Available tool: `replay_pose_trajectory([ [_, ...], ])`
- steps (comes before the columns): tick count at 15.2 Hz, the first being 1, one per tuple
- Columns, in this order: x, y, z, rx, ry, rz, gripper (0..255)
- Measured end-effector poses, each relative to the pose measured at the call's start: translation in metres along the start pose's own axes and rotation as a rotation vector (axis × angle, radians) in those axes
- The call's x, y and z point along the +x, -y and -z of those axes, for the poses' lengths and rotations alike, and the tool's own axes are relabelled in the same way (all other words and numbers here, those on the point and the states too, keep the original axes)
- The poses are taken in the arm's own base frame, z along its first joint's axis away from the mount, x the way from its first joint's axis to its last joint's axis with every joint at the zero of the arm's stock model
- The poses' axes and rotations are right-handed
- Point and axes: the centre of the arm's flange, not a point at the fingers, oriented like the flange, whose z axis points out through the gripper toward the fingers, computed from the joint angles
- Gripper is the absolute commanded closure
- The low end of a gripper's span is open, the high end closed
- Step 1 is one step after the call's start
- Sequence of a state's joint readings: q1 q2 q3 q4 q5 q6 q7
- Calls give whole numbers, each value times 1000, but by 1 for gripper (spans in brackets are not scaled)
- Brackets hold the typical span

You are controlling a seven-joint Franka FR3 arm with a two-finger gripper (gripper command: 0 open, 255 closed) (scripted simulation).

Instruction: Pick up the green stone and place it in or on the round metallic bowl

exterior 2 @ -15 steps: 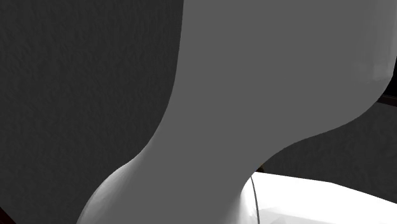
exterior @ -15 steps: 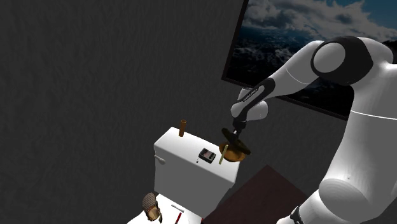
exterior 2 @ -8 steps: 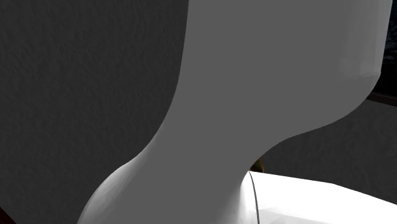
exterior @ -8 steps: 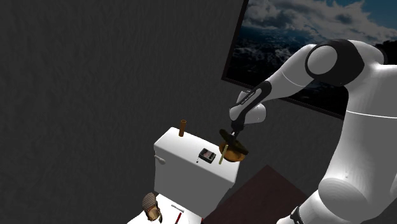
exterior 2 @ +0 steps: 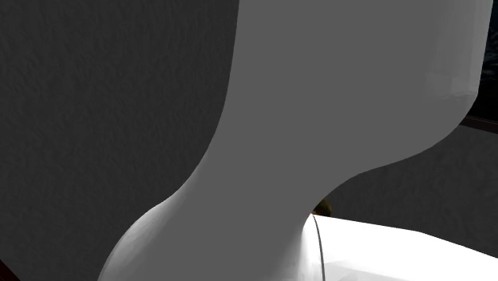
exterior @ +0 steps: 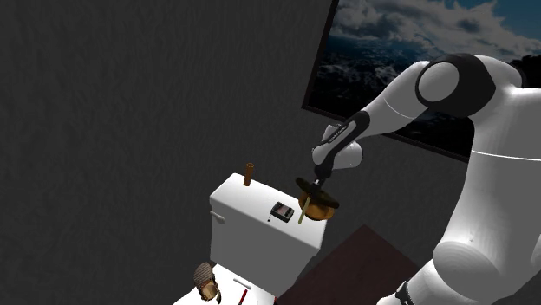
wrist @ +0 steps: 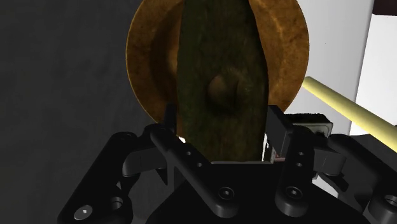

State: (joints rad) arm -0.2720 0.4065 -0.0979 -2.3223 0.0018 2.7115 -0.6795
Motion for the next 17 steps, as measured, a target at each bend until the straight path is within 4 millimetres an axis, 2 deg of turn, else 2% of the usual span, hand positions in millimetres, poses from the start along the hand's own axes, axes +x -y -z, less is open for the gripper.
replay_pose_trajectory([
  [1,-1,1,-7,3,8,1,255],
  [2,-1,0,-16,5,13,11,0],
  [10,-3,1,-12,24,40,19,0],
  [14,-6,-1,5,38,65,10,0],
  [17,-7,0,8,38,65,9,0],
])
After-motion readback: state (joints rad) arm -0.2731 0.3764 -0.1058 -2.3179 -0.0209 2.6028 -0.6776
